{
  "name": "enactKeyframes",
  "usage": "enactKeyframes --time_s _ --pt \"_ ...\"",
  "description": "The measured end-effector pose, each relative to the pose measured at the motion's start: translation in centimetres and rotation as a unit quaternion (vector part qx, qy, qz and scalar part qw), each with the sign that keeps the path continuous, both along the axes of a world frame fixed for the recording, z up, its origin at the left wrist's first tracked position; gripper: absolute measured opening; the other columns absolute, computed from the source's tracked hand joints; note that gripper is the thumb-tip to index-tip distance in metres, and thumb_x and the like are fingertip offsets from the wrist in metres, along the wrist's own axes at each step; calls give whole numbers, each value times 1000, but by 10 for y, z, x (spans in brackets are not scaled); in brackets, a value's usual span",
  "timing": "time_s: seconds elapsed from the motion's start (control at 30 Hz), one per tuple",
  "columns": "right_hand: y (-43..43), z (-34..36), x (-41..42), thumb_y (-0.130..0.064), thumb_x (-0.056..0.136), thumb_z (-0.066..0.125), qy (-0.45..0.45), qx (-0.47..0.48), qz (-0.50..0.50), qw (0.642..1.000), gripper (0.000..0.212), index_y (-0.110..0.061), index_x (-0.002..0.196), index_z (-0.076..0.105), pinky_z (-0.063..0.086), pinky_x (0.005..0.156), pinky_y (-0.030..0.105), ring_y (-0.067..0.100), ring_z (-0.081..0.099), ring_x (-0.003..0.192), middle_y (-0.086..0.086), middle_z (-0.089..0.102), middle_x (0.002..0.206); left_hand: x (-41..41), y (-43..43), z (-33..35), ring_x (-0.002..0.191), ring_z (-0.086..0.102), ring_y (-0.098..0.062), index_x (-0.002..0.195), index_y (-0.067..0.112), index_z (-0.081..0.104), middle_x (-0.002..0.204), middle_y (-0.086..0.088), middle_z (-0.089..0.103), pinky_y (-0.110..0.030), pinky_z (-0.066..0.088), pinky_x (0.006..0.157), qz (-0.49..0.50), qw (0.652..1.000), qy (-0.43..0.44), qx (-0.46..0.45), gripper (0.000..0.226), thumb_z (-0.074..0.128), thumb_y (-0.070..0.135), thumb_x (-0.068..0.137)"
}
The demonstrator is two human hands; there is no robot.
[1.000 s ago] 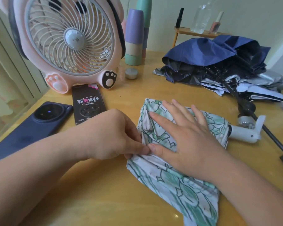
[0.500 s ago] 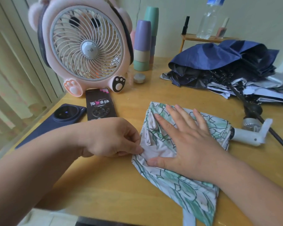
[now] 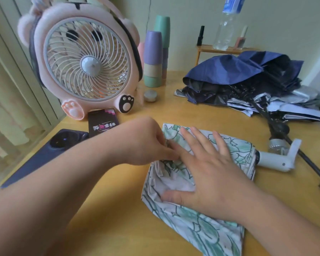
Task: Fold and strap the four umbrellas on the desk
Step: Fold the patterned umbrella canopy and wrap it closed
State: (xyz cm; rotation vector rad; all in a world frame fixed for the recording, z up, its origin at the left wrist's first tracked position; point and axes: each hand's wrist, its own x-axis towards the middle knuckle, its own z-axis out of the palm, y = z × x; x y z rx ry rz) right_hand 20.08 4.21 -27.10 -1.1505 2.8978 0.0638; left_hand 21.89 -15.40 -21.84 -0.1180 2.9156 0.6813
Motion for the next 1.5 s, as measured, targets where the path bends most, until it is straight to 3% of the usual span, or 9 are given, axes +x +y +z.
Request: enactKeyframes --time_s 0.23,0.4,0.63,0.8,0.9,1.0,1.37,1.43,1.5 --pt "1 1 -3 -102 72 11 -16 23 0 1000 110 -41 151 -33 -24 119 53 8 -51 137 -11 -51 153 1 -14 -21 61 66 -13 71 27 78 67 6 73 -26 53 59 -3 996 20 87 16 84 42 75" --pt "0 -1 -4 -103 71 10 -14 16 4 1000 109 -41 148 -36 -25 119 51 6 -50 137 -13 -50 153 -3 -29 -25 57 52 -10 79 20 78 70 -6 72 -30 46 58 -50 983 -14 177 15 82 34 83" --pt "2 -3 -4 -101 73 9 -13 6 16 1000 111 -35 149 -38 -25 119 49 7 -49 139 -12 -50 153 -7 -40 -31 41 31 -12 83 5 69 47 0 42 -19 24 41 -42 939 -87 330 12 67 8 95" --pt "10 -2 -5 -99 77 8 -4 13 37 999 107 -34 148 -39 -24 119 47 6 -48 139 -12 -49 154 -5 -44 -29 42 31 -13 77 15 72 48 -2 42 -24 22 45 -86 923 -103 360 8 73 18 84" --pt "12 1 -5 -96 82 12 -11 -3 49 999 101 -38 152 -33 -25 118 45 5 -46 140 -13 -47 155 -3 -39 -28 43 31 -15 72 7 67 53 -8 43 -20 24 42 -59 923 -92 369 25 76 30 78" --pt "11 2 -2 -91 87 15 -26 -13 65 997 89 -46 155 -21 -27 116 45 5 -43 142 -12 -41 159 -3 -28 -30 49 36 -15 72 9 70 55 -2 49 -22 31 45 -25 969 -13 245 49 83 56 76" --pt "20 14 7 -89 88 22 -109 26 103 988 80 -54 157 1 -32 113 36 -3 -47 137 -22 -40 157 -6 -29 -32 50 47 -4 72 22 69 57 12 61 -16 38 49 -58 998 -39 0 28 72 46 87" --pt "24 16 8 -89 88 24 -125 23 105 986 80 -55 156 2 -30 114 36 -4 -46 137 -23 -37 159 -6 -30 -31 53 49 -2 69 22 60 61 21 59 -16 38 50 -47 998 42 -17 28 75 41 84" --pt "26 16 11 -88 89 25 -124 25 104 987 81 -53 157 0 -29 115 36 -4 -46 137 -22 -34 160 -11 -23 -24 65 51 0 76 26 57 72 18 59 -15 40 57 -58 969 238 26 24 74 39 86"
